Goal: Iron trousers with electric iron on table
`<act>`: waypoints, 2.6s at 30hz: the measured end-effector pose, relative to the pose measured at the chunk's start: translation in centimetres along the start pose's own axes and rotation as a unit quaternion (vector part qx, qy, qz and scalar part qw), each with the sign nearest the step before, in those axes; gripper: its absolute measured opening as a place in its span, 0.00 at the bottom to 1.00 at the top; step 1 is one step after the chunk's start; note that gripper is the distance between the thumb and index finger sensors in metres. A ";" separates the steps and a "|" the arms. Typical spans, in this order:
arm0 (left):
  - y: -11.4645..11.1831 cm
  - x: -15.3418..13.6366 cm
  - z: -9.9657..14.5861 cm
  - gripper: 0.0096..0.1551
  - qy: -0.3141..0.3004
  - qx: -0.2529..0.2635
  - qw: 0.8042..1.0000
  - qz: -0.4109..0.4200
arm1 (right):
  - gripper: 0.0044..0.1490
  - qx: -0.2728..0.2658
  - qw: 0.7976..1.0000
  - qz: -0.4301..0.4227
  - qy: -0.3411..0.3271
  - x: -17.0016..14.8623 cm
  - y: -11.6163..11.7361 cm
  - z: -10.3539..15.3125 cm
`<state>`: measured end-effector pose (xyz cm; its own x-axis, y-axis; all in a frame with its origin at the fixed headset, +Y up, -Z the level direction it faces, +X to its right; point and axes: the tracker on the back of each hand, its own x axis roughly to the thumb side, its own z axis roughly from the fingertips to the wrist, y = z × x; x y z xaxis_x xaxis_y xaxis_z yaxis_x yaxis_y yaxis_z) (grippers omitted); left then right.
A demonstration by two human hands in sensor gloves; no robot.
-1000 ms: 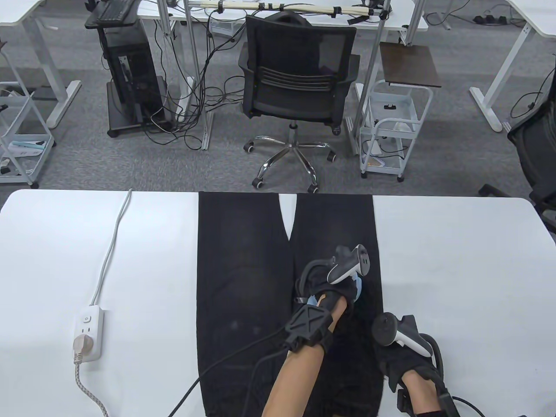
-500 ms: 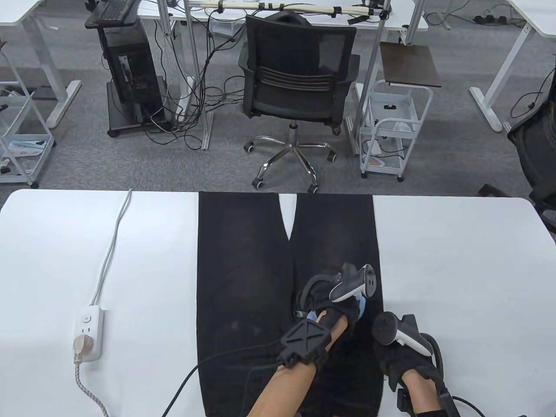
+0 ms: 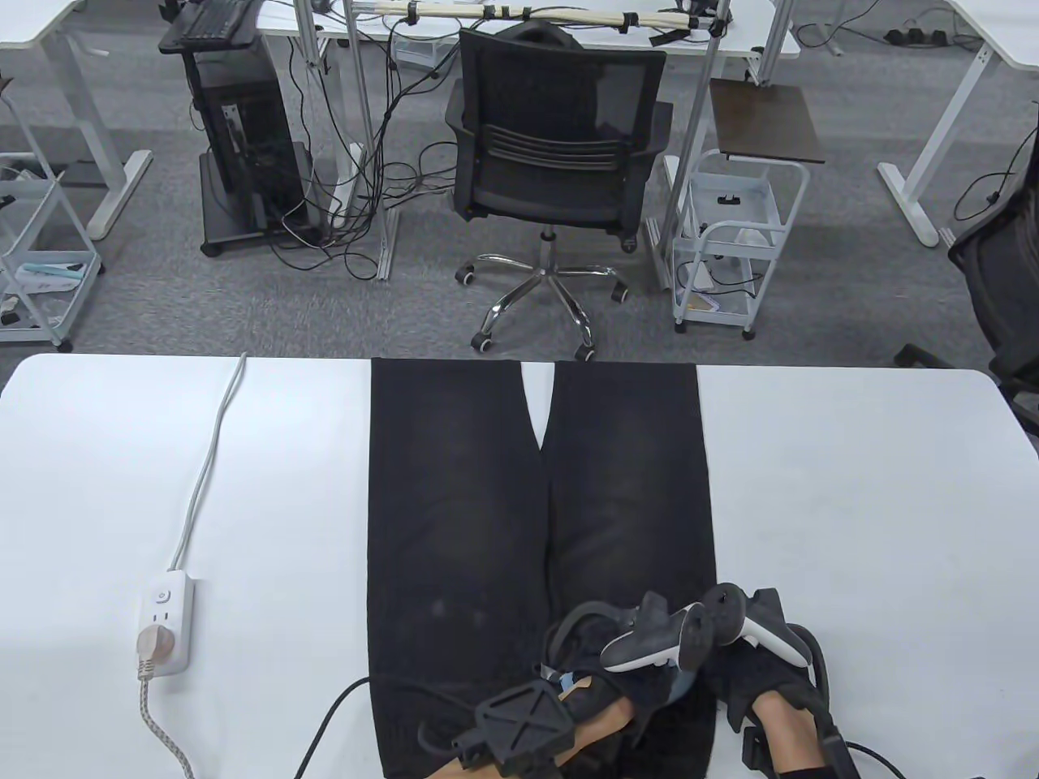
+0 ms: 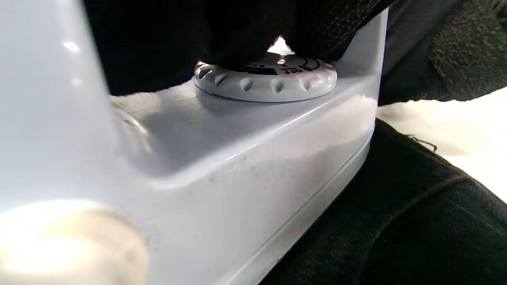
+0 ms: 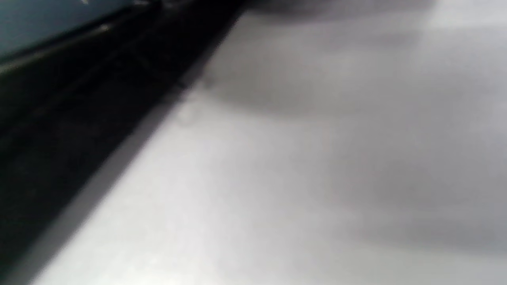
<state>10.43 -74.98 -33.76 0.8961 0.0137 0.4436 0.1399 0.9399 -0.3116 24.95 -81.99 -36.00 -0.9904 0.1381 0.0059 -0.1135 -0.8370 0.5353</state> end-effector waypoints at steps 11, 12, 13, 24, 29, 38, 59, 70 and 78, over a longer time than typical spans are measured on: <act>1.9 -1.8 -5.9 0.22 0.066 0.034 0.997 -0.011 | 0.42 0.001 1.000 0.002 0.000 0.0 0.0 0.0; 2.2 -2.1 -6.8 0.22 0.073 0.027 0.997 -0.005 | 0.42 0.001 1.000 0.001 0.000 -0.1 -0.1 0.0; 2.6 -2.3 -7.6 0.22 0.083 0.017 0.996 0.007 | 0.42 0.002 1.000 0.002 0.001 0.0 0.0 0.0; 4.7 -5.3 -13.3 0.22 0.177 0.031 0.984 0.011 | 0.43 0.006 1.000 0.002 -0.001 0.0 -0.1 0.0; 4.8 -6.5 -14.3 0.22 0.208 0.029 0.977 0.029 | 0.43 0.007 1.000 0.001 -0.003 0.0 -0.1 0.0; 4.0 -6.1 -12.6 0.21 0.194 0.010 0.980 0.044 | 0.43 0.008 1.000 -0.002 -0.004 -0.1 -0.1 0.0; -0.4 -0.6 -1.7 0.22 0.088 0.025 0.996 0.011 | 0.43 0.007 1.000 -0.011 -0.011 -0.2 -0.1 -0.1; 5.3 -8.2 7.1 0.23 0.054 0.192 0.970 0.138 | 0.43 0.004 1.000 -0.012 -0.013 -0.4 -0.1 -0.1; 5.4 -21.6 16.8 0.23 0.153 0.323 0.907 0.221 | 0.45 0.016 1.000 -0.004 -0.022 -0.3 -0.1 0.3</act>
<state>-15.26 -64.44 -30.93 0.8931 0.4360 0.1110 -0.4498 0.8708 0.1987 25.30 -81.84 -35.79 -0.9849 0.1688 0.0379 -0.1188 -0.8189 0.5616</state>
